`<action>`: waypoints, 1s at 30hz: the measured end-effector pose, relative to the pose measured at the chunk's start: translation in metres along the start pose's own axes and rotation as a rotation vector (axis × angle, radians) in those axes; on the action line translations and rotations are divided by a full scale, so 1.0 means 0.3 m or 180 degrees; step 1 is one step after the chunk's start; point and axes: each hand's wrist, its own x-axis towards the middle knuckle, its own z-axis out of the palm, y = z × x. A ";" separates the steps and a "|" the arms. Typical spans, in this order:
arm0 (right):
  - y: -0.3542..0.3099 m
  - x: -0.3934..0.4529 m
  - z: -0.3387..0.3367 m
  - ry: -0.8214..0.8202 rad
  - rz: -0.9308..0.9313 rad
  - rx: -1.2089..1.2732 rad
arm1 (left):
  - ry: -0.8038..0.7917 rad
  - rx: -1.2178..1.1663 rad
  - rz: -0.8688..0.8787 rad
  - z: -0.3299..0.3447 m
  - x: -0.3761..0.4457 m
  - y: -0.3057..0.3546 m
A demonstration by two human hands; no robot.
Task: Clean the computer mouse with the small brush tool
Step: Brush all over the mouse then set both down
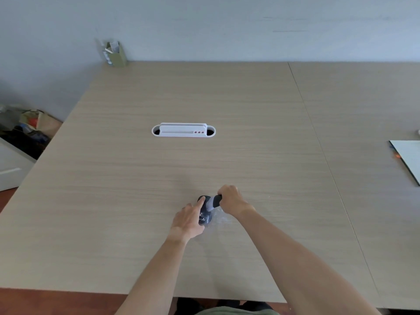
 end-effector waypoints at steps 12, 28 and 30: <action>0.028 -0.019 -0.002 0.0052 0.0097 0.0017 | -0.0082 -0.0186 0.0098 -0.025 0.018 0.008; 0.006 -0.056 -0.002 0.0217 -0.0041 -0.0307 | -0.0189 0.1068 0.1063 -0.095 0.083 -0.010; -0.005 -0.042 -0.007 0.0030 -0.0149 -0.0273 | -0.0181 0.0971 0.1064 -0.087 0.083 -0.008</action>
